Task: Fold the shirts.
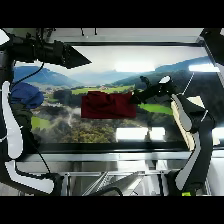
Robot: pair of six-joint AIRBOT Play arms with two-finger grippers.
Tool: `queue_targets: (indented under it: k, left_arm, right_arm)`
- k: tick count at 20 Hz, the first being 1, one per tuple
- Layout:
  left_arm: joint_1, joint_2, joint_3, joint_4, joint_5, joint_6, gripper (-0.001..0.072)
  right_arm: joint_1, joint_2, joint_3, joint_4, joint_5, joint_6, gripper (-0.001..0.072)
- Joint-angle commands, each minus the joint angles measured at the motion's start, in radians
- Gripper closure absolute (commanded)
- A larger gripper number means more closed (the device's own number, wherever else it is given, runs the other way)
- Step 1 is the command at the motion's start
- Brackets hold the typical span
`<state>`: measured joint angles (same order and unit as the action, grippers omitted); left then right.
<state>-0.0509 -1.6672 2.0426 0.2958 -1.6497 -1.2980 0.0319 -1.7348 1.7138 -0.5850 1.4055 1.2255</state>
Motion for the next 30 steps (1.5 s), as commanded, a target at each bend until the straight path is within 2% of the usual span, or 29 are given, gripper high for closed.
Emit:
queue_targets:
  k: [1,3,6,8,11,14,16,17,21,24,27,30]
  left_arm:
    - [0.0,0.0,0.0,0.0,-0.002,0.0,0.0693]
    - [0.0,0.0,0.0,0.0,-0.008,0.0,0.0693]
    - [0.0,0.0,0.0,0.0,-0.009,0.0,0.0693]
    - [0.0,0.0,0.0,0.0,-0.009,0.0,0.0693]
    - [0.0,0.0,0.0,0.0,-0.009,0.0,0.0693]
    - [0.0,0.0,0.0,0.0,-0.009,0.0,0.0693]
    - [0.0,0.0,0.0,0.0,-0.007,0.0,0.0693]
    - [0.0,0.0,0.0,0.0,-0.007,0.0,0.0693]
    - [0.0,-0.001,0.0,0.0,-0.007,0.009,0.0693]
    - [0.0,0.002,-0.044,-0.003,-0.011,0.017,0.0693]
    - [0.0,0.001,-0.128,-0.003,-0.023,0.027,0.0693]
    - [0.0,0.001,-0.2,-0.004,-0.024,0.067,0.0693]
  right_arm:
    - [-0.034,0.097,0.087,0.047,0.004,-0.006,0.0693]
    - [-0.098,0.182,0.208,0.048,-0.036,0.013,0.0693]
    - [-0.236,0.28,0.344,0.048,-0.165,0.103,0.0693]
    - [-0.353,0.331,0.346,0.047,-0.251,0.167,0.0693]
    - [-0.515,0.347,0.346,0.041,-0.243,0.249,0.0693]
    - [-0.62,0.347,0.345,-0.113,-0.162,0.492,0.0694]
    - [-0.669,0.36,0.344,-0.232,-0.029,0.676,0.0695]
    - [-0.683,0.373,0.342,-0.271,0.036,0.713,0.0694]
    - [-0.691,0.474,0.308,-0.523,0.259,0.796,0.0693]
    - [-0.691,0.536,0.246,-0.751,0.427,0.806,0.0693]
    - [-0.692,0.615,0.148,-0.874,0.435,0.827,0.0692]
    - [-0.692,0.676,0.016,-0.916,0.435,0.84,0.0692]
